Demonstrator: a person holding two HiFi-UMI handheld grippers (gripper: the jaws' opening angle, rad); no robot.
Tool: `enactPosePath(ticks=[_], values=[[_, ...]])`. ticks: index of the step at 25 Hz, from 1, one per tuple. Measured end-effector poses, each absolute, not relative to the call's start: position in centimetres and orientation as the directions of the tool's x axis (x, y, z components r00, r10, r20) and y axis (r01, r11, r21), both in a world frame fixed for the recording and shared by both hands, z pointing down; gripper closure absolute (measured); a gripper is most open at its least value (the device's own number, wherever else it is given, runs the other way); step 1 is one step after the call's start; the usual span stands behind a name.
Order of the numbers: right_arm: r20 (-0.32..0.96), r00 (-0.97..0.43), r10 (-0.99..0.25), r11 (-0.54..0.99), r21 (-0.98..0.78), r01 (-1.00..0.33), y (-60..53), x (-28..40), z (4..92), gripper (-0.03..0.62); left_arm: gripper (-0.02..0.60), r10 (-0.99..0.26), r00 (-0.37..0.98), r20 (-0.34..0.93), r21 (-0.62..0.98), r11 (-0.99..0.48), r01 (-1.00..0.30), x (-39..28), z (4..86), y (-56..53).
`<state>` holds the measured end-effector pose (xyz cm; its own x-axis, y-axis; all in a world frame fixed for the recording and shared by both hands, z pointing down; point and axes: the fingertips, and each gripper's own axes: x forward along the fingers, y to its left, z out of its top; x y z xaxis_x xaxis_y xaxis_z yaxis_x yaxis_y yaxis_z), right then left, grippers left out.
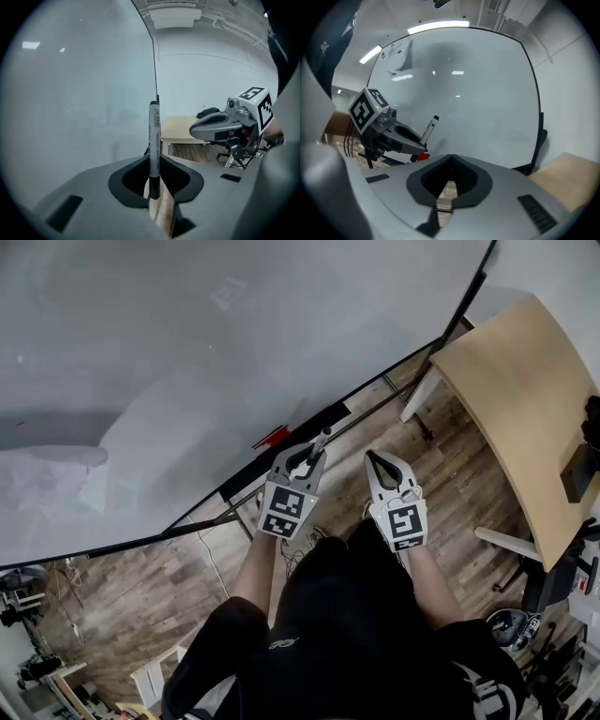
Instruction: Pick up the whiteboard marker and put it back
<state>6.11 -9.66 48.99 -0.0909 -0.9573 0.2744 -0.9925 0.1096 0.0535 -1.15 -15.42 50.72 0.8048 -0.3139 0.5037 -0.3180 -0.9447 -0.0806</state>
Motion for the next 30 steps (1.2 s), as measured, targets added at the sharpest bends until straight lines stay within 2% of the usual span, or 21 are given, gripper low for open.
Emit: enactPosePath(ticks=[15, 30], values=[[0.303, -0.222, -0.927, 0.216, -0.054, -0.975, -9.2, 11.5, 52.4, 0.592, 0.514, -0.411, 0.588, 0.697, -0.274, -0.91, -0.311, 4.0, 56.7, -17.2], [0.352, -0.158, -0.922, 0.134, -0.092, -0.987, -11.5, 16.4, 54.7, 0.592, 0.514, -0.397, 0.337, 0.854, -0.374, -0.918, -0.135, 5.1, 64.1, -21.5]])
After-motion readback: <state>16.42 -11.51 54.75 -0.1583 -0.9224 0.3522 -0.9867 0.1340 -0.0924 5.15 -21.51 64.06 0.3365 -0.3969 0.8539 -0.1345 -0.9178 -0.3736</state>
